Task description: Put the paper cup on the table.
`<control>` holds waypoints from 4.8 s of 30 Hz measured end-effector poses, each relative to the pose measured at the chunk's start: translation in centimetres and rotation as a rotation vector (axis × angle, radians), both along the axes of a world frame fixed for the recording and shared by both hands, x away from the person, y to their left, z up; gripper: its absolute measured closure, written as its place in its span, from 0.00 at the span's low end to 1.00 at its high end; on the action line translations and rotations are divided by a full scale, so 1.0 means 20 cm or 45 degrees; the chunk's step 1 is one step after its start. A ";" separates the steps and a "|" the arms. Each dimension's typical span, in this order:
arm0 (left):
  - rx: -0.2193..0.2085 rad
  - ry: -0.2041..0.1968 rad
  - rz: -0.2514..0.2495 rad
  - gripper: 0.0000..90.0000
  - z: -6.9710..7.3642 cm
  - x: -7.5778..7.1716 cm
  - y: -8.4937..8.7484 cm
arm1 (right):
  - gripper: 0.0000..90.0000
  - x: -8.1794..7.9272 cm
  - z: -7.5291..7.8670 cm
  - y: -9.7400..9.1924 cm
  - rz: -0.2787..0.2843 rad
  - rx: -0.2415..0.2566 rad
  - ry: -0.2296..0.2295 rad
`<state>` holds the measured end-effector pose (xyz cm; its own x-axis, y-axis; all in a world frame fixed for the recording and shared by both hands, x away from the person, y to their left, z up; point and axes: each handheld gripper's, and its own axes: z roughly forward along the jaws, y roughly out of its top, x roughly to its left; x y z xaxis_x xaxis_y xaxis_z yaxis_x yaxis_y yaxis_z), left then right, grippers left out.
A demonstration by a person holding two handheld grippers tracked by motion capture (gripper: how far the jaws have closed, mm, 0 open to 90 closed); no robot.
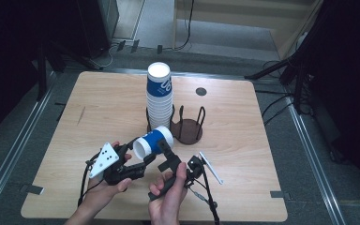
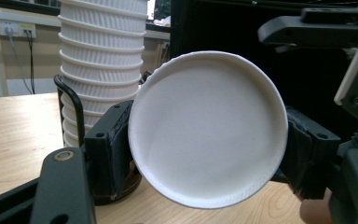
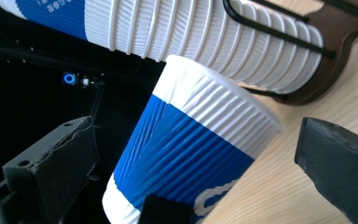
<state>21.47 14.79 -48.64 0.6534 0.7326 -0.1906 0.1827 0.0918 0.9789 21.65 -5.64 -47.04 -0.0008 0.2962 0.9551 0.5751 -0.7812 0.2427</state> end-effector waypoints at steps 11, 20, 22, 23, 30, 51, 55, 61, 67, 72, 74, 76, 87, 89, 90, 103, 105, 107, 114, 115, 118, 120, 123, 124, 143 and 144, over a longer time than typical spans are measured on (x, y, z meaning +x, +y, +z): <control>-0.004 -0.021 -0.015 0.32 -0.01 -0.01 -0.02 | 0.00 0.06 -0.04 0.00 0.036 0.209 0.110; -0.011 -0.045 -0.012 0.32 -0.01 -0.01 -0.02 | 0.00 0.10 -0.07 0.02 0.083 0.312 0.164; -0.013 -0.047 -0.013 0.32 -0.01 -0.01 -0.02 | 0.00 0.10 -0.07 0.02 0.085 0.319 0.171; -0.018 -0.051 -0.012 0.32 -0.01 -0.01 -0.02 | 0.00 0.10 -0.08 0.03 0.086 0.322 0.172; -0.010 -0.074 -0.013 0.32 -0.01 -0.01 -0.01 | 0.00 0.12 -0.10 0.03 0.124 0.384 0.198; 0.006 -0.090 -0.044 0.32 -0.01 -0.02 -0.02 | 0.17 0.16 -0.12 0.02 0.194 0.505 0.194; 0.014 -0.120 -0.044 0.31 -0.01 -0.02 -0.02 | 0.20 0.16 -0.12 0.02 0.200 0.516 0.185; 0.015 -0.143 -0.054 0.31 -0.01 -0.02 -0.01 | 0.21 0.16 -0.12 0.02 0.203 0.543 0.175; 0.013 -0.158 -0.061 0.31 -0.01 -0.02 0.01 | 0.22 0.16 -0.12 0.02 0.210 0.550 0.154; -0.016 -0.150 -0.078 0.27 -0.01 -0.02 0.03 | 0.23 0.17 -0.11 0.00 0.201 0.530 0.113; -0.020 -0.150 -0.083 0.26 0.00 -0.02 0.03 | 0.23 0.18 -0.10 -0.01 0.198 0.520 0.103; -0.016 -0.150 -0.091 0.25 0.00 -0.02 0.04 | 0.23 0.18 -0.10 -0.02 0.193 0.517 0.098; 0.008 -0.126 -0.122 0.16 0.00 -0.03 0.05 | 0.24 0.19 -0.06 -0.06 0.168 0.432 0.010; 0.016 -0.121 -0.121 0.15 0.00 -0.03 0.05 | 0.24 0.19 -0.06 -0.06 0.166 0.411 -0.006; 0.016 -0.115 -0.117 0.15 0.00 -0.03 0.06 | 0.24 0.20 -0.06 -0.07 0.162 0.396 -0.016; 0.067 -0.071 -0.056 0.02 -0.01 -0.04 0.09 | 0.24 0.20 -0.02 -0.09 0.136 0.261 -0.125; 0.077 -0.067 -0.048 0.02 -0.02 -0.04 0.10 | 0.24 0.20 -0.01 -0.10 0.132 0.247 -0.134; 0.095 -0.054 -0.044 0.00 -0.02 -0.04 0.10 | 0.24 0.20 0.00 -0.10 0.119 0.212 -0.169; 0.129 -0.041 0.001 0.00 -0.04 -0.06 0.12 | 0.24 0.20 0.03 -0.12 0.100 0.102 -0.207; 0.139 -0.034 0.015 0.00 -0.05 -0.06 0.13 | 0.24 0.20 0.04 -0.12 0.113 0.082 -0.226; 0.162 -0.021 0.033 0.00 -0.07 -0.06 0.14 | 0.24 0.19 0.06 -0.12 0.118 0.032 -0.255; 0.162 -0.006 0.046 0.00 -0.09 -0.07 0.15 | 0.24 0.19 0.07 -0.12 0.120 -0.021 -0.267; 0.188 0.005 0.088 0.00 -0.11 -0.07 0.17 | 0.24 0.18 0.08 -0.12 0.123 -0.076 -0.305; 0.187 0.009 0.098 0.00 -0.12 -0.07 0.19 | 0.24 0.18 0.08 -0.12 0.120 -0.083 -0.307; 0.226 0.106 0.324 0.00 -0.25 -0.11 0.45 | 0.24 0.18 0.11 -0.11 0.041 -0.375 -0.476; 0.233 0.113 0.338 0.00 -0.26 -0.11 0.46 | 0.24 0.18 0.10 -0.10 0.040 -0.384 -0.487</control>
<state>19.36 24.02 -53.76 0.4220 0.9023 -0.0881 0.2617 -0.0281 0.9648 25.34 -7.73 -44.95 -0.3486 0.5537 0.7562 0.4225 -0.6274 0.6541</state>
